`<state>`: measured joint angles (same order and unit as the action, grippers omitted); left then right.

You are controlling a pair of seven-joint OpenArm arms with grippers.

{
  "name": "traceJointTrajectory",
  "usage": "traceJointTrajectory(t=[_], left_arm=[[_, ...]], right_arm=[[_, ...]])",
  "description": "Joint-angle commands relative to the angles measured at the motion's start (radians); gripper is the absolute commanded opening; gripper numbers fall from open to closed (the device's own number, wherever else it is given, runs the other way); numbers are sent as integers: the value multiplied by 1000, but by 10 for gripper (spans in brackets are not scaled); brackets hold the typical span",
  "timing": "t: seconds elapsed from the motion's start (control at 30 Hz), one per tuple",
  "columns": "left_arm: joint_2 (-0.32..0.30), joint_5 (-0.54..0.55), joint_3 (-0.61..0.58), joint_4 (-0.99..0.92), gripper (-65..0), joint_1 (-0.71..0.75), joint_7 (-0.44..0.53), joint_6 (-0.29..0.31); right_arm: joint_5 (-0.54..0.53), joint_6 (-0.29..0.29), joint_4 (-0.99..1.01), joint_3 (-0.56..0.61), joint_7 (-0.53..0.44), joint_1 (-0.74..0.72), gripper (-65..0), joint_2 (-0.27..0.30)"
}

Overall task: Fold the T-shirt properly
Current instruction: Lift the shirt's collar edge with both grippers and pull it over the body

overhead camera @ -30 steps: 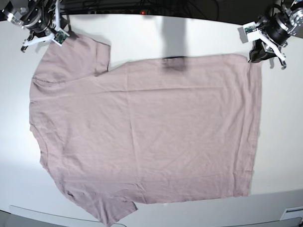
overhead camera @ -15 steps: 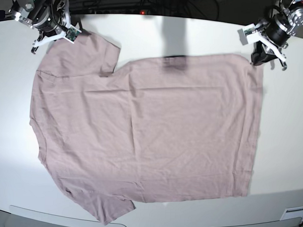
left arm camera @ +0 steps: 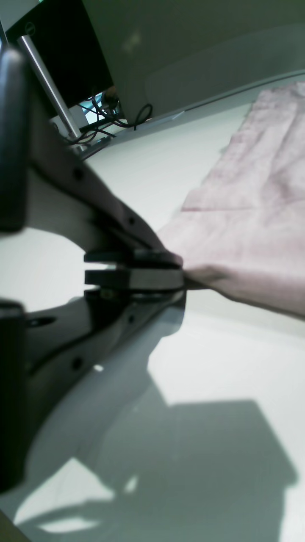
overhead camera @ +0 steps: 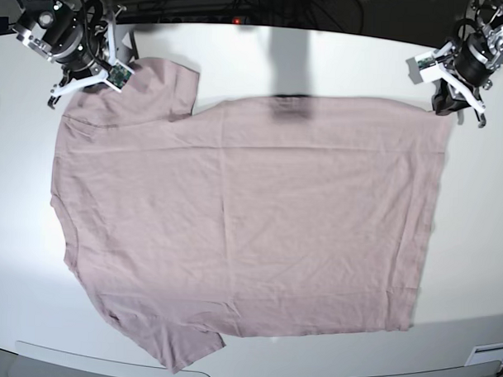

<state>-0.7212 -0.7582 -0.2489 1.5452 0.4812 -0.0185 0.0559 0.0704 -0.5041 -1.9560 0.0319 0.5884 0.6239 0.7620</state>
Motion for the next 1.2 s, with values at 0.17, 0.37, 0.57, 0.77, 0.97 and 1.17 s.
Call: traceJointTrajectory(t=[0.17,0.37,0.57,0.77,0.97,1.17], left_arm=[[-25,1,7,14,-650,-40,0,-15],[-25,10,7,14,-650,-90,-16,-15],[-25,55,7,14,-650,-124,-23,-15],[-34,61,7,17,-650,-159,-138,-15],[-36,90,7,35,-650,-160,-116,-15],[-35,158,7,35,-650,-160,-108,-14]], right_arm=[[-4,19,-19,-28,30,-72,-650,16],[-63,50,-18,-28,29,-126,-650,16],[-77,72,-16,-28,29,-177,-650,16],[-108,74,-15,-28,31,-214,-650,16],[-108,78,-12,-28,29,-214,-650,16],[-105,97,-5,-28,26,-249,-650,-31]])
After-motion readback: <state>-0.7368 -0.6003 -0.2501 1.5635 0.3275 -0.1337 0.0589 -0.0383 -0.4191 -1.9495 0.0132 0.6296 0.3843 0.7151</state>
